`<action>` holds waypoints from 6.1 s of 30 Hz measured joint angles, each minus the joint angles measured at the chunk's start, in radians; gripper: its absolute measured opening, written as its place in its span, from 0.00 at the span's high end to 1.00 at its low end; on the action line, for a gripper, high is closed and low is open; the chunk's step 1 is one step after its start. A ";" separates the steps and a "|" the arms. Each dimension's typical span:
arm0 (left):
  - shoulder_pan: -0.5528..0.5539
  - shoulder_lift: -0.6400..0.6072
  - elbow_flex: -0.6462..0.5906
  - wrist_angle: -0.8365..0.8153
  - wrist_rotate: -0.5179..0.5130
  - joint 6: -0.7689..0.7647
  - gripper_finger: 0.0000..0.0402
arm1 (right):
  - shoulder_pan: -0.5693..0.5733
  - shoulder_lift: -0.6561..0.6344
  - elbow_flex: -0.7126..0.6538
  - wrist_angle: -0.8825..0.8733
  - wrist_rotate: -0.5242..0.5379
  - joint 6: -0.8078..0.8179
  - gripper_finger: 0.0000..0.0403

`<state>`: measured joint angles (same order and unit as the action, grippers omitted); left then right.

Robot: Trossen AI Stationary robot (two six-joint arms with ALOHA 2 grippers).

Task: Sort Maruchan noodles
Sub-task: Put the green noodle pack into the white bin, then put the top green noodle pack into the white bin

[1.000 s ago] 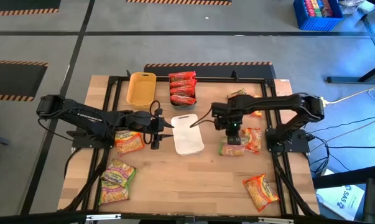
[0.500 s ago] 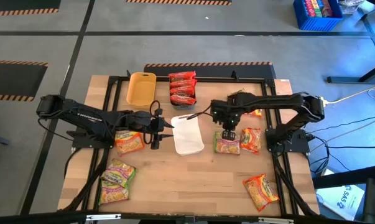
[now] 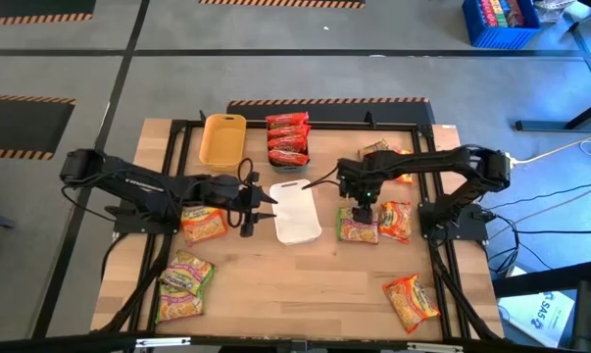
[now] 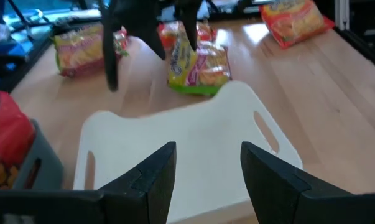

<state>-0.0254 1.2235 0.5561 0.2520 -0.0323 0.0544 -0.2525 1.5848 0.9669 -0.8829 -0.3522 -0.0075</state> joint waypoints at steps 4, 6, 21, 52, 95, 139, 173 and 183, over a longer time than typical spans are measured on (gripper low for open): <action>0.000 0.034 0.001 0.029 0.005 0.000 0.57 | -0.041 0.000 -0.077 0.066 -0.063 0.000 0.26; 0.000 0.055 0.000 0.045 0.006 0.000 0.57 | -0.046 0.000 -0.118 0.117 -0.107 0.004 0.25; 0.001 0.116 0.001 0.117 0.024 0.000 0.57 | 0.020 0.024 -0.242 0.400 -0.297 0.136 0.31; 0.001 0.116 0.001 0.116 0.016 0.008 0.57 | 0.044 -0.053 -0.136 0.341 -0.288 0.099 0.93; 0.112 0.034 0.000 -0.246 -0.010 -0.074 0.57 | 0.175 0.164 0.116 0.836 0.552 -0.390 0.91; 0.147 0.034 0.000 -0.235 -0.052 -0.123 0.57 | 0.175 0.238 0.130 0.918 0.655 -0.283 0.40; 0.110 0.035 0.000 -0.192 -0.059 -0.122 0.57 | -0.478 -0.344 -0.140 0.174 0.754 0.134 0.55; 0.110 0.035 0.000 -0.192 -0.059 -0.122 0.57 | -0.574 -0.170 -0.141 0.169 0.715 0.108 0.55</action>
<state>0.0845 1.2583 0.5564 0.0605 -0.0917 -0.0677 -0.8269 1.4149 0.8261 -0.7136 0.3630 0.1002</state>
